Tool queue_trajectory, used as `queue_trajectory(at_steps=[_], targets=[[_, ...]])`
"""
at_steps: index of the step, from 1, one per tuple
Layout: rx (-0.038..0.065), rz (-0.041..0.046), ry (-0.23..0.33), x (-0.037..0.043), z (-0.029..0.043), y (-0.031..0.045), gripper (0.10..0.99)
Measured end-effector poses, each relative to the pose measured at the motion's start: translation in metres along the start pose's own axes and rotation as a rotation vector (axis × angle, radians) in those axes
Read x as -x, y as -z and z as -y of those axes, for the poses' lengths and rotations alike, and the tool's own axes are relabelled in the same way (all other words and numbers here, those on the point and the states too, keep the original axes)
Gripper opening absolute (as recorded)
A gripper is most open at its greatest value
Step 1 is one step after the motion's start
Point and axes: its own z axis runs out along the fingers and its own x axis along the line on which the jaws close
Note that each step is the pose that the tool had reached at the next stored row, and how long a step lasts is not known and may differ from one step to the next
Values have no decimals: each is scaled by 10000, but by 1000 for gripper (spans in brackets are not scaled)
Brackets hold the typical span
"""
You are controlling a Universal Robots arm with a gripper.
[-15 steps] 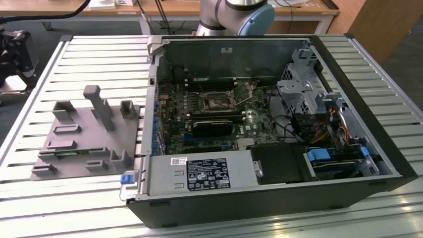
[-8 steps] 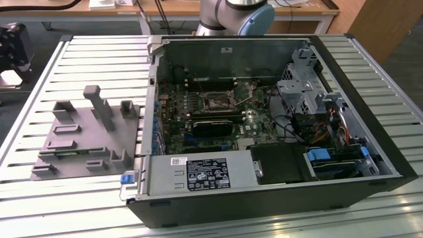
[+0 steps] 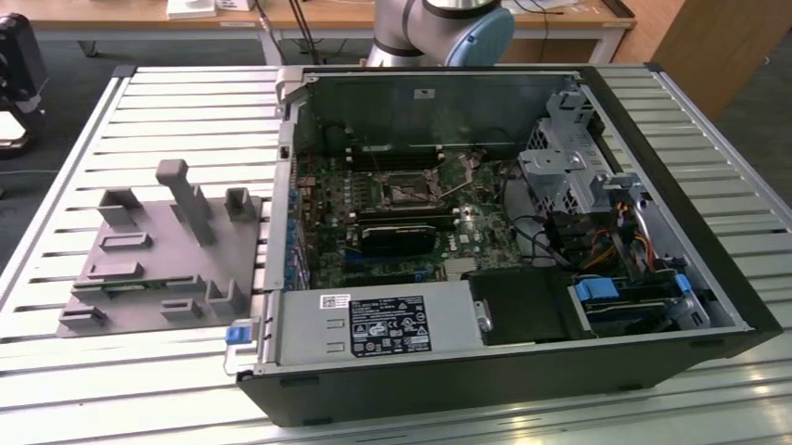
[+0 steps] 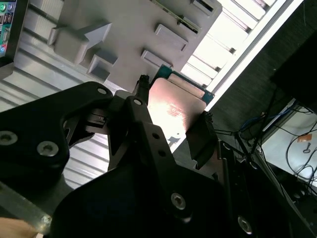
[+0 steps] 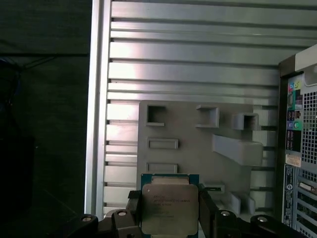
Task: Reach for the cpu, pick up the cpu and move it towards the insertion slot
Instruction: 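Pick up the cpu and move it towards the insertion slot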
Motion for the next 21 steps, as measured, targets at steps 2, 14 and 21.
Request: queue_trajectory(at_steps=[2, 14, 21], targets=[[-1, -1, 0, 0, -1, 58, 545], [0, -1, 0, 54, -4, 281, 545], [0, 0, 0, 229, 0, 279, 545]])
